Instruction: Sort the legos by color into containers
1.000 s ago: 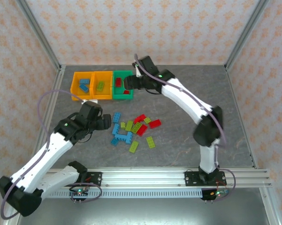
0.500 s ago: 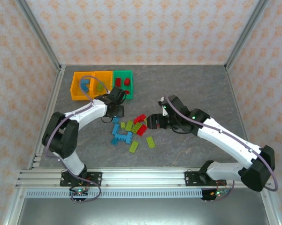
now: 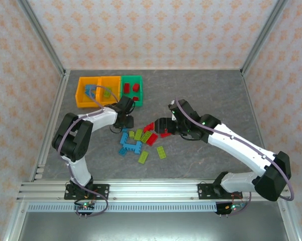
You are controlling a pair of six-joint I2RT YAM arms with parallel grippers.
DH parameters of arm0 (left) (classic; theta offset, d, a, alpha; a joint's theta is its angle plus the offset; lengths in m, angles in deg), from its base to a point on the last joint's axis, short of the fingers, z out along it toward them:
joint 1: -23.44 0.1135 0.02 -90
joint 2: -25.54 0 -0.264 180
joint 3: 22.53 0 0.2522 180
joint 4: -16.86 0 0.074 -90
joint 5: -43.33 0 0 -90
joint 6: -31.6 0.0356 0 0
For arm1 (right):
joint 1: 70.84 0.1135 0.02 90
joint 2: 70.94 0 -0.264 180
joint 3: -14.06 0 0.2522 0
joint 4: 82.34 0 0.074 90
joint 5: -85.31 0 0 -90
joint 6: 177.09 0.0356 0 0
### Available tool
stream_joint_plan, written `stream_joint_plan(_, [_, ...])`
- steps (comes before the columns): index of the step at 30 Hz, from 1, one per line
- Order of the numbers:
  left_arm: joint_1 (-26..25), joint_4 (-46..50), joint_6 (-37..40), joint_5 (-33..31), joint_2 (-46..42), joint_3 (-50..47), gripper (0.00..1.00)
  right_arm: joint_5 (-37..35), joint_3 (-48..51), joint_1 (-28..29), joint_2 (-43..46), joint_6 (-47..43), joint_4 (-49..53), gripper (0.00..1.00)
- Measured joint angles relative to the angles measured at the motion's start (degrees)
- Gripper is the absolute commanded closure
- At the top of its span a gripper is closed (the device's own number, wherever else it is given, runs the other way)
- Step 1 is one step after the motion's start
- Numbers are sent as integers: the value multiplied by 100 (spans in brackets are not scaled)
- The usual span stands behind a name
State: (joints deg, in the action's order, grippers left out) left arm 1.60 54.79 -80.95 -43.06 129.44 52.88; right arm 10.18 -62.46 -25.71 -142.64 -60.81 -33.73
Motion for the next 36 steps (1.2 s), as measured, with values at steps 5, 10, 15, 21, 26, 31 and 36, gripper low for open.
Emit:
stream_joint_plan(5, [15, 22, -26, 44, -267, -136, 70, 15, -15, 13, 20, 66, -48, 16])
stream_joint_plan(10, [181, 479, -138, -245, -1132, 247, 73, 15, -15, 22, 177, 149, -170, 16])
stream_joint_plan(15, [1145, 490, -365, -529, -1211, 1591, 74, 13, 35, 26, 306, 229, -363, 16])
stream_joint_plan(21, [2201, 616, -597, -898, 72, 3318, 73, -74, 166, 48, 592, 249, -356, 16])
stream_joint_plan(26, [2658, 1110, -592, -962, 1421, 4684, 55, -221, 170, 48, 870, 243, -221, 15])
stream_joint_plan(31, [2964, 1561, -573, -824, 1891, 5053, 44, -476, 170, 48, 997, 221, -55, 15])
stream_joint_plan(36, [2938, 1486, -892, -280, 1233, 4284, 44, -586, 166, 48, 855, 223, -74, 15])
